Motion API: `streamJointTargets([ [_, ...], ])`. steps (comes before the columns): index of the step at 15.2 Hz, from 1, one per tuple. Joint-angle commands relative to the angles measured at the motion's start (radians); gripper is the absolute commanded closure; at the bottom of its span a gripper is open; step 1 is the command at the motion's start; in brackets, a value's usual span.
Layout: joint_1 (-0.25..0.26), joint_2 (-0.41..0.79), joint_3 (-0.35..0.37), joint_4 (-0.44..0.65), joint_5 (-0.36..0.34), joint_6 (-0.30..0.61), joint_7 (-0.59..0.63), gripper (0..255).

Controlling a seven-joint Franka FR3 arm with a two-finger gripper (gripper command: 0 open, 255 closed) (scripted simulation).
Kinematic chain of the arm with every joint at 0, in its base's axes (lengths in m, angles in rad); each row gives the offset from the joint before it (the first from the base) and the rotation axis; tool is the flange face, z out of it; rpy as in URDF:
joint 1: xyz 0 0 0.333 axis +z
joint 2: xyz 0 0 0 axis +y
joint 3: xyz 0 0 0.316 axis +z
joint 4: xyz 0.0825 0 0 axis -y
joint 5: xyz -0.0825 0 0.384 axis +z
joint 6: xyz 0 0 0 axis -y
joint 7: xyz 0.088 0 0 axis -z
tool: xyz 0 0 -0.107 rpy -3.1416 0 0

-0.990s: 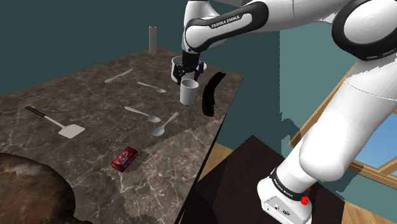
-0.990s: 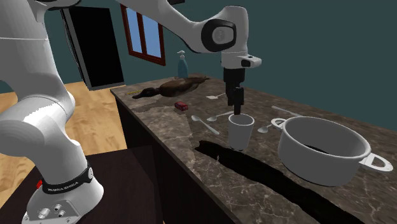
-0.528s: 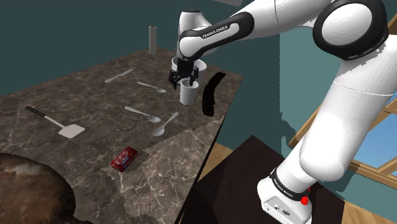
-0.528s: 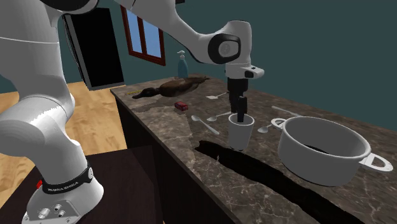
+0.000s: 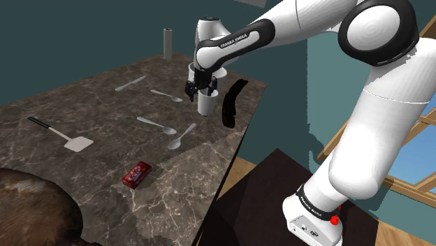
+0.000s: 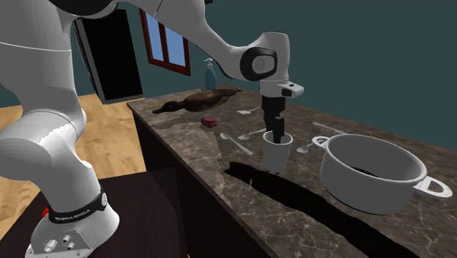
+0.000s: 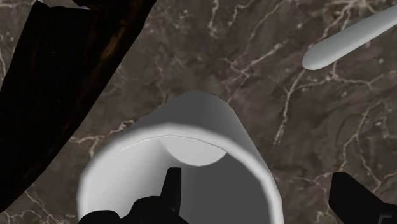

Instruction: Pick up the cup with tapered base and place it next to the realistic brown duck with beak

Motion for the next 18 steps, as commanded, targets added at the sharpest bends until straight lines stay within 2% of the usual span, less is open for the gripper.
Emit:
streamJointTargets([
  [1,0.0,0.0,0.0,0.0,0.0,0.0,0.0,0],
  [2,0.0,0.0,0.0,0.0,0.0,0.0,0.0,0],
  [3,0.0,0.0,0.0,0.0,0.0,0.0,0.0,255],
  [12,0.0,0.0,0.0,0.0,0.0,0.0,0.0,255],
  [18,0.0,-0.036,0.002,0.035,0.008,-0.071,-0.01,255],
])
